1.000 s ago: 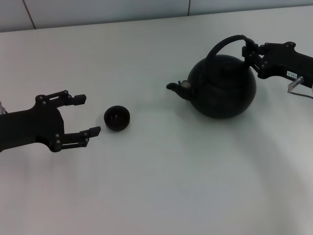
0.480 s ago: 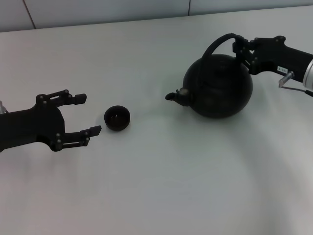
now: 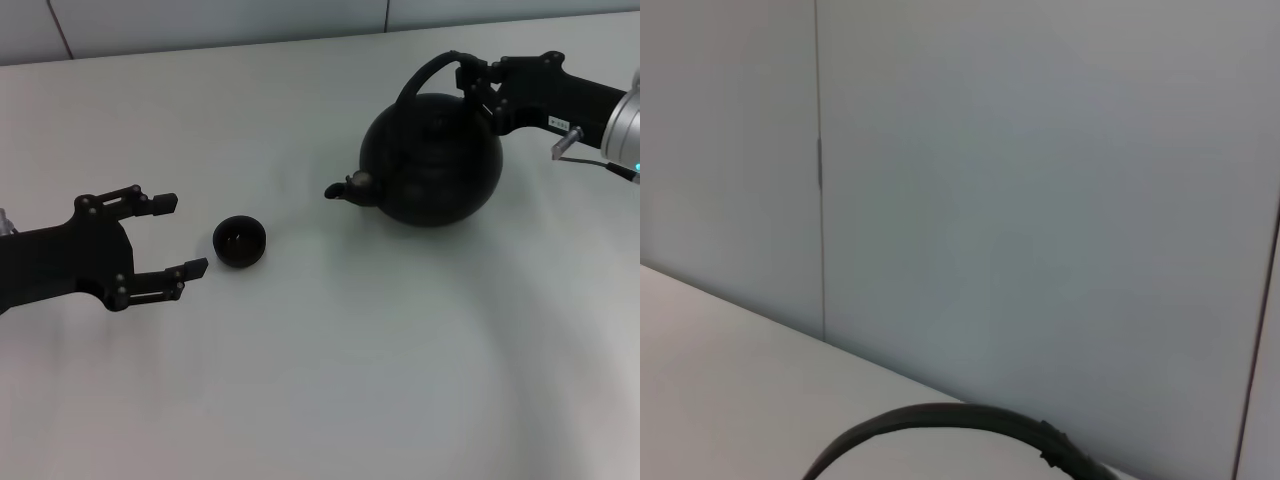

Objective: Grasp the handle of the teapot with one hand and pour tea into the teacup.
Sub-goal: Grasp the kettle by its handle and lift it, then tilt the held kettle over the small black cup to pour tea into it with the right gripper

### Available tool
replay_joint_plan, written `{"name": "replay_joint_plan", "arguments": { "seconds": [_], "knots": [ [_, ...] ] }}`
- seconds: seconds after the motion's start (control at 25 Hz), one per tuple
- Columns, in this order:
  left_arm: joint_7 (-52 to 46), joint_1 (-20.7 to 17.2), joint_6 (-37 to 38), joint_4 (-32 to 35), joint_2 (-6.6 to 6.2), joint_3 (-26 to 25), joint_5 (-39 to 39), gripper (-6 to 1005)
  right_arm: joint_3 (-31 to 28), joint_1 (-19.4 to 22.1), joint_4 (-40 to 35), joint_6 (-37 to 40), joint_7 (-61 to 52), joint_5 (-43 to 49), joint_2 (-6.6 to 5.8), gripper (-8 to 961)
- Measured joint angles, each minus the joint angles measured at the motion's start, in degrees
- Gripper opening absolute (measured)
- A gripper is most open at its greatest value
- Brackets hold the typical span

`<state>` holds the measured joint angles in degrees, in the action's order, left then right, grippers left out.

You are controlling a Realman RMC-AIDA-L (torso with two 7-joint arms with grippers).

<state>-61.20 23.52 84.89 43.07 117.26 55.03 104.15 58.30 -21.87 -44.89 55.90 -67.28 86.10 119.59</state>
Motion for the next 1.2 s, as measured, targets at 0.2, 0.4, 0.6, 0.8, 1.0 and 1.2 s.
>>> {"name": "replay_joint_plan", "arguments": {
  "seconds": [0.2, 0.4, 0.6, 0.8, 1.0, 1.2],
  "knots": [
    [0.1, -0.04, 0.0, 0.02, 0.01, -0.01, 0.0, 806, -0.03, -1.57, 1.18, 0.0, 0.2, -0.09, 0.03, 97],
    [0.15, -0.06, 0.0, 0.09, -0.01, -0.02, 0.0, 806, -0.03, -3.33, 2.62, -0.44, 0.74, -0.22, 0.03, 96],
    [0.17, -0.06, 0.0, 0.13, -0.02, -0.01, 0.0, 806, 0.1, -5.76, 4.72, -0.98, 1.97, -0.24, 0.02, 96],
    [0.25, -0.23, 0.01, 0.61, -0.02, -0.02, 0.01, 806, 2.64, -6.54, 4.14, -2.15, 2.1, -0.24, -0.08, 96],
    [0.59, -0.29, 0.01, 0.61, -0.02, -0.01, 0.0, 806, 4.88, -6.98, 2.62, -3.19, 2.1, -0.2, -0.21, 96],
    [1.01, -0.42, 0.01, 0.61, -0.02, -0.01, 0.0, 806, 7.22, -7.6, 1.59, -5.16, 2.1, 0.0, -0.23, 96]
  ]
}}
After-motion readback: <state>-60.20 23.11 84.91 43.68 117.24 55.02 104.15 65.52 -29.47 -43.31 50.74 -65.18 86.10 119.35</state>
